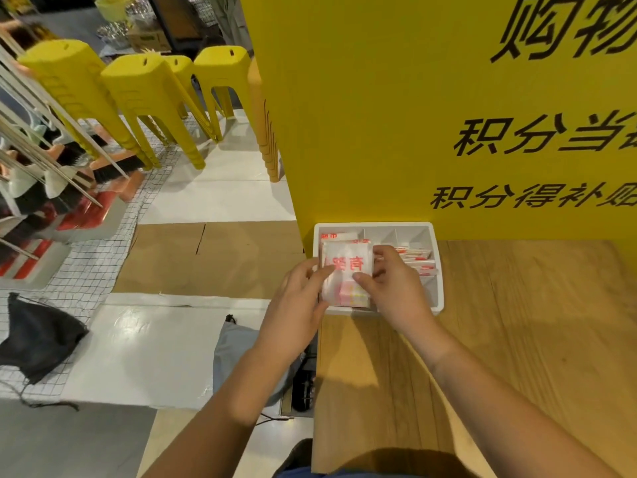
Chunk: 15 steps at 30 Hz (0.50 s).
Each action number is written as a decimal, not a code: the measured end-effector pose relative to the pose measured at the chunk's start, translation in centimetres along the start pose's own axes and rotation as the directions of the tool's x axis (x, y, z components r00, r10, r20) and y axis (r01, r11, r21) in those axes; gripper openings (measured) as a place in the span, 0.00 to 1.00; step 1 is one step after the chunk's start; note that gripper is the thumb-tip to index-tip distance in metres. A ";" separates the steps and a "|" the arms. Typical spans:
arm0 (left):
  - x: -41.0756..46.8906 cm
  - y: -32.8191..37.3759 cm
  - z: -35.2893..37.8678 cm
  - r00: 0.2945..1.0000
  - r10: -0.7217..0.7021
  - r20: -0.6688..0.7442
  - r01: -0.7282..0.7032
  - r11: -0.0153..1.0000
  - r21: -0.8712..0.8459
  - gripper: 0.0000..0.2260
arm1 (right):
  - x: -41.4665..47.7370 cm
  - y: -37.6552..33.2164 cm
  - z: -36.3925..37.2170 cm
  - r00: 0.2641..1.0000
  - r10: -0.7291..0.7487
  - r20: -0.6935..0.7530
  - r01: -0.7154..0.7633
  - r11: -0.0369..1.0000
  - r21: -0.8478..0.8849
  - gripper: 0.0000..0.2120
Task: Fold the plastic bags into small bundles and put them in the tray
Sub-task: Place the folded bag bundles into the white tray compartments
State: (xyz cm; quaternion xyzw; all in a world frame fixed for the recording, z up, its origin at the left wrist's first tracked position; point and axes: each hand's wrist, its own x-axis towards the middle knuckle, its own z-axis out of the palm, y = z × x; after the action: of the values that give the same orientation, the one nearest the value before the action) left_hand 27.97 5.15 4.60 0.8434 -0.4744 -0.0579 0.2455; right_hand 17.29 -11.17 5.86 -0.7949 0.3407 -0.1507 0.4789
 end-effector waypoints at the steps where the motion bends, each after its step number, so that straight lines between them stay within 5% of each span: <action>1: 0.6 -0.2 0.3 0.999 0.045 0.021 -0.046 0.997 0.061 0.25 | 0.5 -0.1 0.7 0.999 -0.047 -0.021 0.045 0.998 -0.053 0.24; 3: 1.5 -0.5 0.8 0.991 0.101 0.087 -0.112 0.985 0.130 0.25 | 1.2 -0.1 2.3 0.989 -0.143 -0.030 0.130 0.955 -0.267 0.30; 6: 2.7 -1.1 1.0 0.982 0.128 0.135 -0.151 0.973 0.173 0.26 | 1.5 0.4 3.6 0.968 -0.252 -0.007 0.185 0.727 -0.662 0.31; 15: 4.8 -2.4 1.5 0.963 0.201 0.179 -0.255 0.895 0.366 0.35 | 2.2 -1.2 3.7 0.954 -0.225 0.199 0.276 0.398 -0.875 0.19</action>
State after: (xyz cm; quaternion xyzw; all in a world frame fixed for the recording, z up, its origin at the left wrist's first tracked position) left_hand 31.93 1.71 2.84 0.8076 -0.5878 0.0080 0.0468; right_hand 21.40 -9.86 4.83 -0.9718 0.2335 0.0017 -0.0338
